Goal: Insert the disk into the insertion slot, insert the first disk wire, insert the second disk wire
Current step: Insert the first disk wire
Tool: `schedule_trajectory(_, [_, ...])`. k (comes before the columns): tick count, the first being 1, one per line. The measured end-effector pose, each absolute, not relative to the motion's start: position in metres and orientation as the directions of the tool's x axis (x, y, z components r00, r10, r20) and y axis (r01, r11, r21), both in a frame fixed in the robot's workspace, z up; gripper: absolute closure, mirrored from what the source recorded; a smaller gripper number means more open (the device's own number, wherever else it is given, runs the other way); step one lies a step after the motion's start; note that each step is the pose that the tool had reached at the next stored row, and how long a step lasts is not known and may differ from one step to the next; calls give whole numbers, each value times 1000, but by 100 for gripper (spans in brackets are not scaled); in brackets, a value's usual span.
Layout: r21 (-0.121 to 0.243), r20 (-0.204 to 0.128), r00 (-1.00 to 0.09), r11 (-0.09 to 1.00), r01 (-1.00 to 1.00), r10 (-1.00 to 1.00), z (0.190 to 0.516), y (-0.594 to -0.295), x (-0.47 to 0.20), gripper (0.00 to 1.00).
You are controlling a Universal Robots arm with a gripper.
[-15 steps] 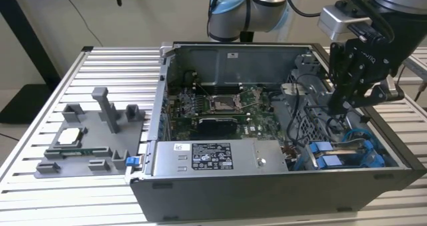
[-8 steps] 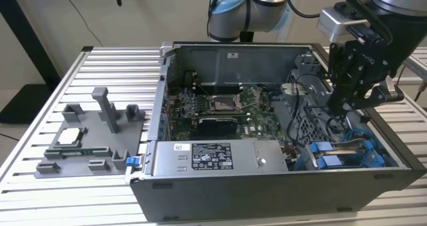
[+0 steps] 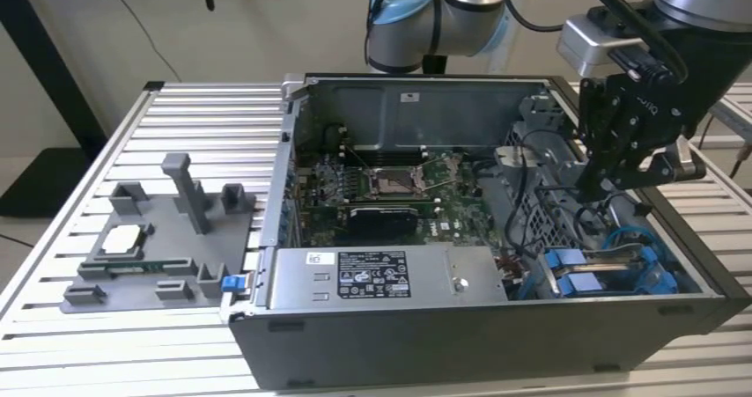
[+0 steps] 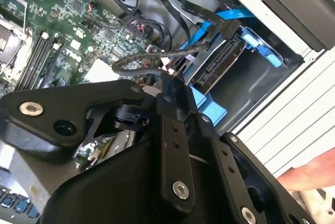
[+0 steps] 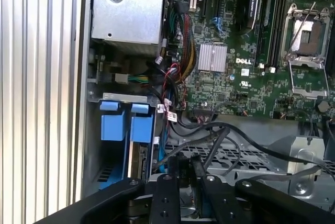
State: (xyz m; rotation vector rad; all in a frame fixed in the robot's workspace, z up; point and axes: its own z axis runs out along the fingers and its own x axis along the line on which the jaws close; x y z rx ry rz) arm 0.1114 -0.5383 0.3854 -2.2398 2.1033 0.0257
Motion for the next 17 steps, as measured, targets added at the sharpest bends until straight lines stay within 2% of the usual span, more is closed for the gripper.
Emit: schedule_trajectory(17, [-38, -60, 63, -60, -997, -996, 384, -541, 113, 100])
